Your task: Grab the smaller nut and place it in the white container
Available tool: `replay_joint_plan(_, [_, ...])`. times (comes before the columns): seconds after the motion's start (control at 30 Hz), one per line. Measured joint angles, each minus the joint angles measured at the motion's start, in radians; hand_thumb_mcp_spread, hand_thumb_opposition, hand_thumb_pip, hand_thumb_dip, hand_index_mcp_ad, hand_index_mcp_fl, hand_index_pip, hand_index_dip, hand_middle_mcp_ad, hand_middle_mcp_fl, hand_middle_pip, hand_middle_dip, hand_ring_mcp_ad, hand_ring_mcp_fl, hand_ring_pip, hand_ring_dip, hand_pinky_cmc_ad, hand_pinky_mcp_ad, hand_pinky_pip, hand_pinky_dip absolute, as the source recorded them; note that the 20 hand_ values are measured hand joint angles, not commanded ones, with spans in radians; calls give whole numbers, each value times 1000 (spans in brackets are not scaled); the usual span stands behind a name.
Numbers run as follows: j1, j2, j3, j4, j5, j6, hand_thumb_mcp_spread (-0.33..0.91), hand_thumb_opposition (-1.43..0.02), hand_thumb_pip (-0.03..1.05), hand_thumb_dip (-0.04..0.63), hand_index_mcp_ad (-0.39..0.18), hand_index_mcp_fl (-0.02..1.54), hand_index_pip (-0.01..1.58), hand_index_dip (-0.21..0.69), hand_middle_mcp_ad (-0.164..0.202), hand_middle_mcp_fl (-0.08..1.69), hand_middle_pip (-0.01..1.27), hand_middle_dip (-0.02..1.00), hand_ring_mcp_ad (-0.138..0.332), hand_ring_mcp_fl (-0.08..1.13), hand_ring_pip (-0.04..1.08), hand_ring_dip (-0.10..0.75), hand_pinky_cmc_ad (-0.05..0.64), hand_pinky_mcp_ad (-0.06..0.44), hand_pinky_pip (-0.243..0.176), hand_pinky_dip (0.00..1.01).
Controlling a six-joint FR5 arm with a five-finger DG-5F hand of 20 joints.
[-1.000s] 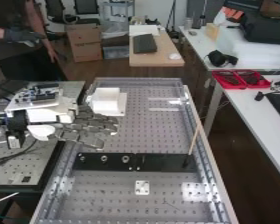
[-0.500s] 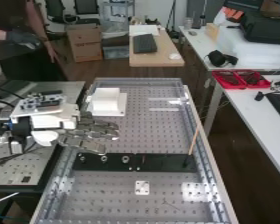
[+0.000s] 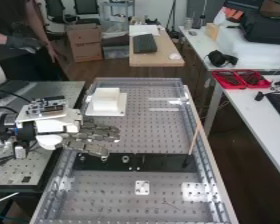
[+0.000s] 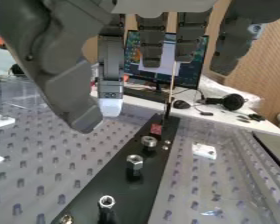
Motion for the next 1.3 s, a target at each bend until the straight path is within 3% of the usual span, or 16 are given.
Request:
replay_joint_plan(0.4, [-35,-43,-17,69,-61,-10,374,-845,829,194,-134,21,1555,159,86,24,138,206,147,-3,98,93,372,311,-42,180])
replay_joint_plan(1.1, [-54,-70,-15,64,-84,-46,417,-845,798,194,-164,21,1552,171,86,42,136,215,126,-3,98,99,349,291,-26,180])
replay_joint_plan(1.3, [-51,-83,-14,68,-78,-52,419,-848,798,194,-168,21,1557,182,58,38,138,216,119,-3,93,101,333,297,-28,180])
